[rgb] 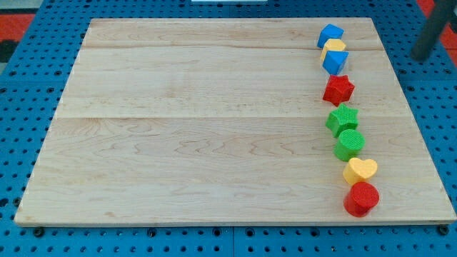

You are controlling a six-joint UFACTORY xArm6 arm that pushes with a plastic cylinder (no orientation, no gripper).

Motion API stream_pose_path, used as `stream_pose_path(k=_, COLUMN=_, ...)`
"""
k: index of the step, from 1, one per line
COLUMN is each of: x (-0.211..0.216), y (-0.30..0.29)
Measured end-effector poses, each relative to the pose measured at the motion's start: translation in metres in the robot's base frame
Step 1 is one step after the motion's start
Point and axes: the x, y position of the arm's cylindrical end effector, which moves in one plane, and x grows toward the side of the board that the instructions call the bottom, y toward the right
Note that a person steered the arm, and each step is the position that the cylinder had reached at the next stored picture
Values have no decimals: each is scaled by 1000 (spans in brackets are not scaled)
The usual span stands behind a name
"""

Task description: Move the red star towards the bottom center

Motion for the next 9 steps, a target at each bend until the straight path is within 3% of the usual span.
stream_pose_path(k=1, x=62, y=-39)
stream_pose_path(k=3, x=38, y=-79)
stream_pose_path(k=5, x=13, y=-251)
stream_pose_path(k=7, x=44, y=-206)
stream_pose_path(k=8, x=95, y=-287)
stream_pose_path(k=9, x=76, y=-302)
